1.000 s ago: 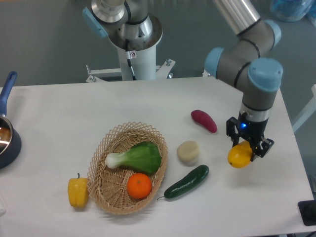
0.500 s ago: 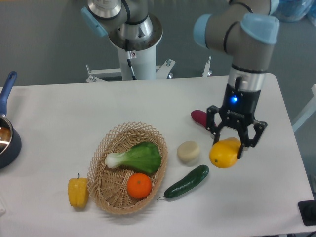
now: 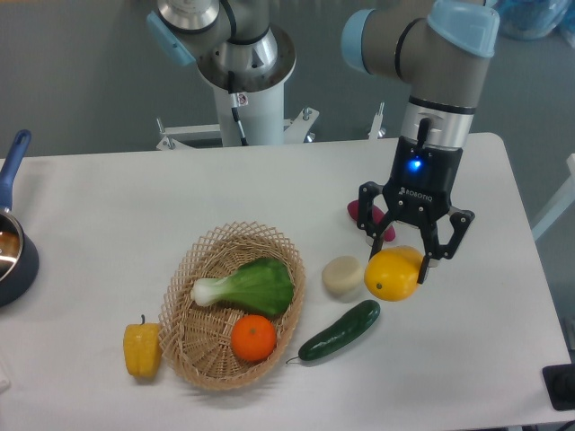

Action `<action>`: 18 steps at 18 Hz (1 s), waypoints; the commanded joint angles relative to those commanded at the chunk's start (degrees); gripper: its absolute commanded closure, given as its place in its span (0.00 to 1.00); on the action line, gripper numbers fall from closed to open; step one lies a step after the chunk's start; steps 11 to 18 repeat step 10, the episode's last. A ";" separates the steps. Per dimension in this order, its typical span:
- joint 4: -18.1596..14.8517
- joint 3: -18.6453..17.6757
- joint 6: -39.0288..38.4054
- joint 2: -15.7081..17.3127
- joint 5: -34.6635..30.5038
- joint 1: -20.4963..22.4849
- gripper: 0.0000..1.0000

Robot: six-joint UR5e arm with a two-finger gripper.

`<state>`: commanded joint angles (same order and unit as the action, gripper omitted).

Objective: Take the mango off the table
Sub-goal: 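Lift the grasped mango up off the table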

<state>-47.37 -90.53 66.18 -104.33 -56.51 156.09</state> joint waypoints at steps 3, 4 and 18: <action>0.09 0.09 0.00 0.00 0.00 0.00 0.84; 0.09 0.18 0.00 0.00 0.00 0.09 0.84; 0.00 1.23 -0.09 0.00 0.00 0.61 0.84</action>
